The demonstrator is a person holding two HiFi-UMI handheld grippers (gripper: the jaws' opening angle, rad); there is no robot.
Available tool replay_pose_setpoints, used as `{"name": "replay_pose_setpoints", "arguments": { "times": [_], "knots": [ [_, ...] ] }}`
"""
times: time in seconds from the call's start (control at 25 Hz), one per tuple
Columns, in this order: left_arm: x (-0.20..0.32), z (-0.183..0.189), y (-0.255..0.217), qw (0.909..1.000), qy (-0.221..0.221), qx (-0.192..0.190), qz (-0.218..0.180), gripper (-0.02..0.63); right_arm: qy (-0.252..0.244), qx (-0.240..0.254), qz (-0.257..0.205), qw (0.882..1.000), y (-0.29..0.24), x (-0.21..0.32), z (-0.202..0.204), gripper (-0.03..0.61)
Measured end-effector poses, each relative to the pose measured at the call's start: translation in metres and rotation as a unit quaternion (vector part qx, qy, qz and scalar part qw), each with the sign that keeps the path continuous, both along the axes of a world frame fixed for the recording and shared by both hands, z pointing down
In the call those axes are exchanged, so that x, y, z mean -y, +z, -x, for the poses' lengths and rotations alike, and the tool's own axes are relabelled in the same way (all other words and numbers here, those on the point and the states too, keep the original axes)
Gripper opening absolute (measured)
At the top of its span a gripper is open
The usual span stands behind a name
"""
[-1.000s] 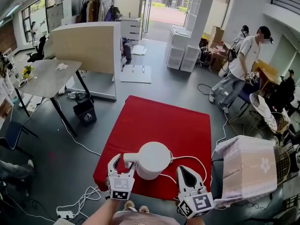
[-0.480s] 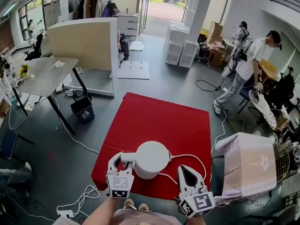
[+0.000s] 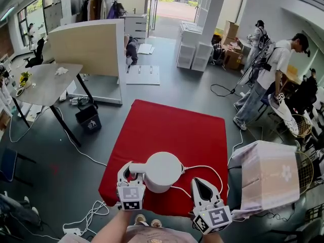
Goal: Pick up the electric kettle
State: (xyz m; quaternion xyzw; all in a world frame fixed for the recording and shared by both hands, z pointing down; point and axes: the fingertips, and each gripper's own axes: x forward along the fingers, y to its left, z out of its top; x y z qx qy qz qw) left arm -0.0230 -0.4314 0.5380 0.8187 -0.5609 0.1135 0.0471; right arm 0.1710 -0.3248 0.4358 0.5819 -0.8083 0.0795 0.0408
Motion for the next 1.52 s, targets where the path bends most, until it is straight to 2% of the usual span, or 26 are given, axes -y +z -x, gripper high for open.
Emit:
{"name": "replay_pose_setpoints", "arguments": {
  "times": [0.32, 0.56, 0.84, 1.12, 1.52],
  "knots": [
    [0.012, -0.005, -0.017, 0.9997, 0.012, -0.012, -0.014, 0.1, 0.016, -0.006, 0.002, 1.0, 0.002, -0.003, -0.016, 0.008],
    [0.015, -0.012, -0.039, 0.9985, 0.041, -0.009, -0.035, 0.1, 0.027, -0.009, 0.003, 1.0, 0.001, -0.007, -0.022, 0.008],
    [0.009, 0.002, -0.104, 0.9968, 0.04, -0.046, -0.052, 0.1, 0.022, -0.002, -0.004, 1.0, -0.006, -0.008, -0.023, 0.008],
    [-0.019, 0.035, -0.154, 0.9963, 0.019, -0.063, -0.055, 0.097, -0.01, 0.007, -0.018, 1.0, -0.017, -0.018, -0.007, 0.008],
    [-0.067, 0.073, -0.165, 0.9963, -0.017, -0.065, -0.053, 0.097, -0.052, 0.017, -0.02, 0.998, -0.012, -0.038, 0.017, 0.008]
  ]
}}
